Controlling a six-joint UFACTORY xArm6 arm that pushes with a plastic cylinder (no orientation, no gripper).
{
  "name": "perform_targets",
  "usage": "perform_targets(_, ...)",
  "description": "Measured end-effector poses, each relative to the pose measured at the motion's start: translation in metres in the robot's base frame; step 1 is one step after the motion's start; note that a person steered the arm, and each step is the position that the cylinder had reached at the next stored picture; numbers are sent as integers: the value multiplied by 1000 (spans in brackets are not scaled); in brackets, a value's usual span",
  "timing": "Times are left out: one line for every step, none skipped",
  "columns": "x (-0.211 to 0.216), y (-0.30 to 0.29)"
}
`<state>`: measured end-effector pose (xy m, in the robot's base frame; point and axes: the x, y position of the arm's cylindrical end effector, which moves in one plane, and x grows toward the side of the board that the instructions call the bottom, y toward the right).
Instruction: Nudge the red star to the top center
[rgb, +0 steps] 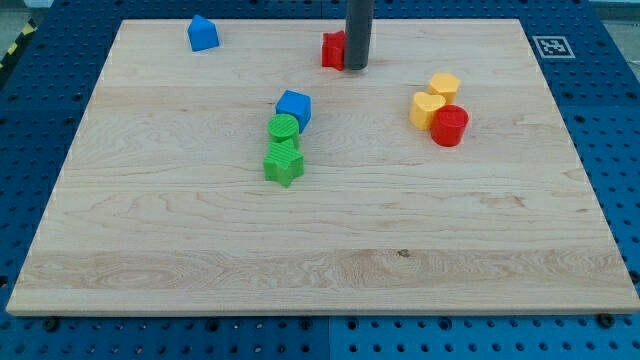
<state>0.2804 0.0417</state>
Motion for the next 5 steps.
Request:
perform_targets(-15, -5)
perform_targets(-17, -5)
perform_targets(10, 0)
perform_targets(46, 5)
perform_targets(51, 0)
